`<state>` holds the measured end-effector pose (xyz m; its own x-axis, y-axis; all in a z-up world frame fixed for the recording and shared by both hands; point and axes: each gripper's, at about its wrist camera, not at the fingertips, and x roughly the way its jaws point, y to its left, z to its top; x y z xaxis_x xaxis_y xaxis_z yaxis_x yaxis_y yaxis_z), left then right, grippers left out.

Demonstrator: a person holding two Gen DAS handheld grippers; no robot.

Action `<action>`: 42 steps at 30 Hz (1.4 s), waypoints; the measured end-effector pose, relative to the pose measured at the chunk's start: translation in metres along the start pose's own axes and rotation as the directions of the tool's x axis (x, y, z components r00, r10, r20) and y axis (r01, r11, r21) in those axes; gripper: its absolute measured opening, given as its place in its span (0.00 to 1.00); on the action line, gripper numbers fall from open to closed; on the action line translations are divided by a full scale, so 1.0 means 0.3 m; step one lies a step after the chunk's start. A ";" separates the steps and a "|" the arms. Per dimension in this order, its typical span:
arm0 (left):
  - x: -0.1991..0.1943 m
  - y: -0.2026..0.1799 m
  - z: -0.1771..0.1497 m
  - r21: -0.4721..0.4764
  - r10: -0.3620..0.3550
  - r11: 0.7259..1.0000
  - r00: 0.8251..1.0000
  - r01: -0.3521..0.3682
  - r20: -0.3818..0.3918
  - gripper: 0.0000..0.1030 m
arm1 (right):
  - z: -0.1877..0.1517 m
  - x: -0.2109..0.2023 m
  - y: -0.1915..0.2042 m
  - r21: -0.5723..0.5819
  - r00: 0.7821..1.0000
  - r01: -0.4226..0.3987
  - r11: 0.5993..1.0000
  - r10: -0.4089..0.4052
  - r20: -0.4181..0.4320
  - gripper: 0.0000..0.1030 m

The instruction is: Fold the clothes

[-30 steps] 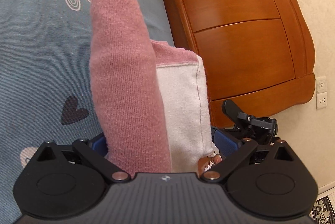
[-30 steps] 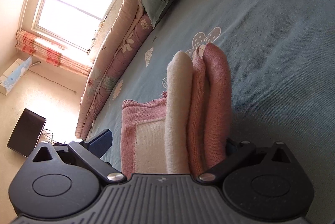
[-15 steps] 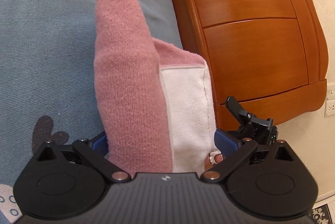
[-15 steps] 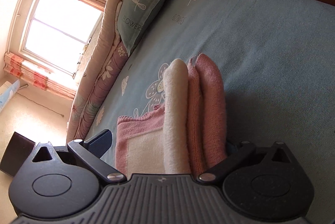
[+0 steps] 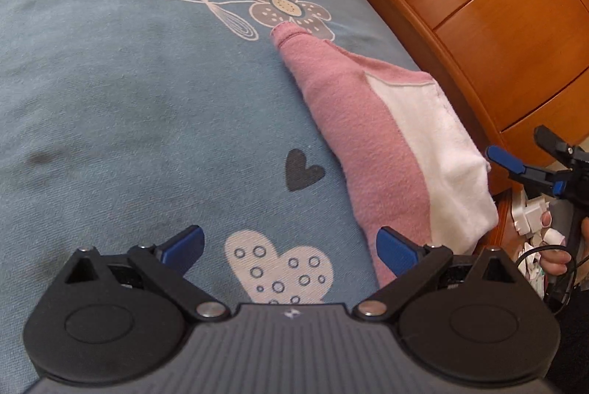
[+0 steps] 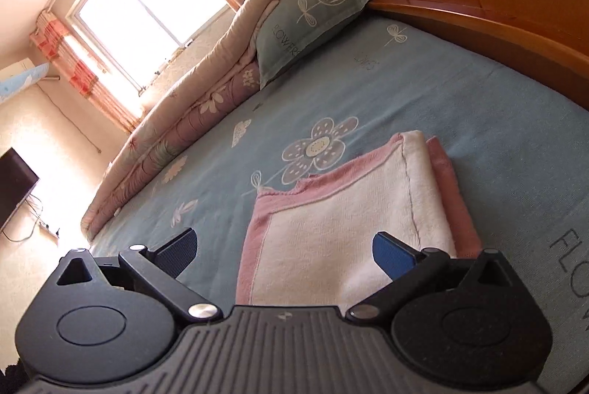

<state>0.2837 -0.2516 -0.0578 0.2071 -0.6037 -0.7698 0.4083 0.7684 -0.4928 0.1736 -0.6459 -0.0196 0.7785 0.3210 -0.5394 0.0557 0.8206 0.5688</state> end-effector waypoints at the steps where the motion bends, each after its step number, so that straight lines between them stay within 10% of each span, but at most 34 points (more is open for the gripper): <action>1: -0.005 0.005 -0.012 -0.001 0.004 1.000 1.000 -0.004 0.001 0.96 | -0.010 0.027 -0.019 -0.010 0.998 0.061 0.998 -0.061 -0.021 0.99; 4: -0.051 0.017 -0.046 -0.003 0.015 1.000 1.000 -0.015 0.015 0.96 | -0.030 0.040 -0.105 0.029 0.989 0.146 0.989 -0.145 -0.025 0.74; 14: -0.158 0.064 -0.137 -0.038 0.040 0.999 0.997 -0.037 0.073 0.96 | -0.164 -0.149 0.002 0.063 0.998 0.034 0.997 -0.037 0.046 0.87; 19: -0.175 0.065 -0.167 -0.036 0.058 0.998 0.996 -0.056 0.071 0.96 | -0.200 -0.166 -0.033 0.096 0.991 0.120 0.988 -0.125 0.051 0.70; 23: -0.194 0.047 -0.190 0.034 0.146 0.988 0.985 -0.149 0.091 0.97 | -0.209 -0.200 -0.043 0.144 0.983 0.138 0.980 -0.153 0.098 0.83; 28: -0.181 0.041 -0.208 0.080 0.218 0.971 0.973 -0.224 0.079 0.97 | -0.238 -0.143 0.138 -0.048 0.988 0.133 0.990 -0.129 0.080 0.83; 35: -0.184 0.057 -0.234 0.111 0.292 0.948 0.954 -0.298 0.069 0.97 | -0.361 0.071 0.288 -0.365 0.936 0.318 0.875 -0.352 -0.027 0.83; 42: -0.211 0.104 -0.255 0.081 0.329 0.939 0.942 -0.334 0.072 0.97 | -0.321 0.098 0.422 -0.424 0.974 0.226 0.877 -0.210 0.084 0.85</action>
<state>0.2151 -0.1733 -0.0554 0.3931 -0.3307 -0.8580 0.3861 0.9062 -0.1724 0.1435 -0.4870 -0.0233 0.7990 0.1005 -0.5929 -0.0406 0.9927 0.1135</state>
